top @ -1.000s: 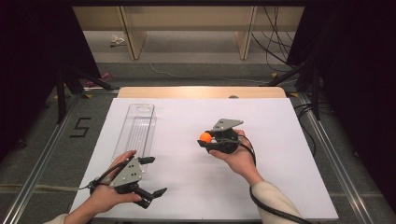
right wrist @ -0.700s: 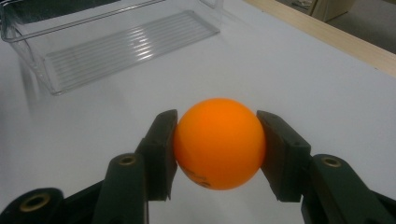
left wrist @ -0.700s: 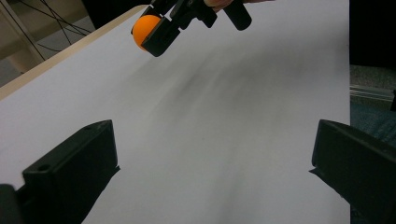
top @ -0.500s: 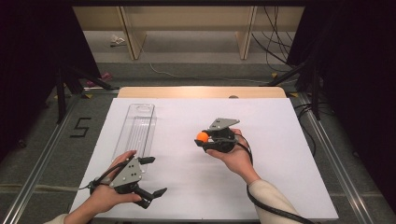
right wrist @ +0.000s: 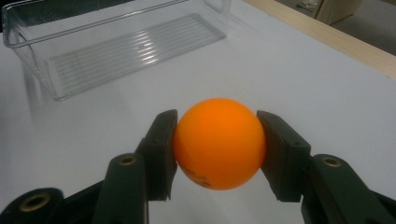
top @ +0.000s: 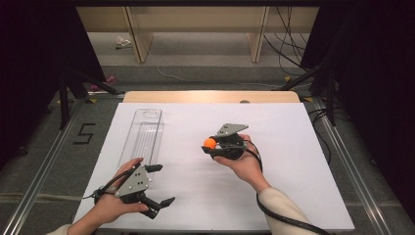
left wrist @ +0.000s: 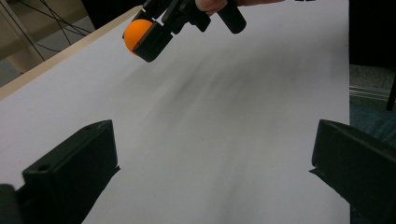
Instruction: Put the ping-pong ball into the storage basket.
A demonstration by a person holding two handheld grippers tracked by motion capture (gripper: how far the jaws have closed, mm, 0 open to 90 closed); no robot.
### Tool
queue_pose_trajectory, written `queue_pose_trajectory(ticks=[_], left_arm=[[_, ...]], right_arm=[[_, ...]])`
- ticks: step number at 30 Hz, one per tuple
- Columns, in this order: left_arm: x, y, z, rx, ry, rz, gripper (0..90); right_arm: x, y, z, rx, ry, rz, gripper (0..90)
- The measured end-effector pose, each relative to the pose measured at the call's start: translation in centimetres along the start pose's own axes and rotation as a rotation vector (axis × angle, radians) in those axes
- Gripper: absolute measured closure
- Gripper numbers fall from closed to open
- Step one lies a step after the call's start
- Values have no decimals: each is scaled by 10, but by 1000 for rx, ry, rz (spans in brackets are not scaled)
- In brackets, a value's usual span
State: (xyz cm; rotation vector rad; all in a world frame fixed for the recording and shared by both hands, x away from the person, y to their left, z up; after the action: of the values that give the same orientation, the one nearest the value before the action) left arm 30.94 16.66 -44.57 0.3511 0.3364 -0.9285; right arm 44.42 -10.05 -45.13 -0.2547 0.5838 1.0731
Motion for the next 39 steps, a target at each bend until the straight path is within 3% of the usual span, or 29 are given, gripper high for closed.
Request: queue_pose_trajectory(ticks=[39], left_arm=[[0,0,0,0,0,-1,0]], right_arm=[[11,3,8,-4,-5,20,516]])
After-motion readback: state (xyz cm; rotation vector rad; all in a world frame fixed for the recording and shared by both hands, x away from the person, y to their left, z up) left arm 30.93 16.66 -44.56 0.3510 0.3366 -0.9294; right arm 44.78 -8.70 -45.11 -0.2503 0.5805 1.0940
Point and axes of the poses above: each handheld gripper's, and its own axes: x roughly forward along the jaws, z roughly out of its top, y roughly to its left, the point moved 2 cm from there along x, roughly forward along the jaws, and after that the axes turned 8 degrees about z, right-handed, at the moved point
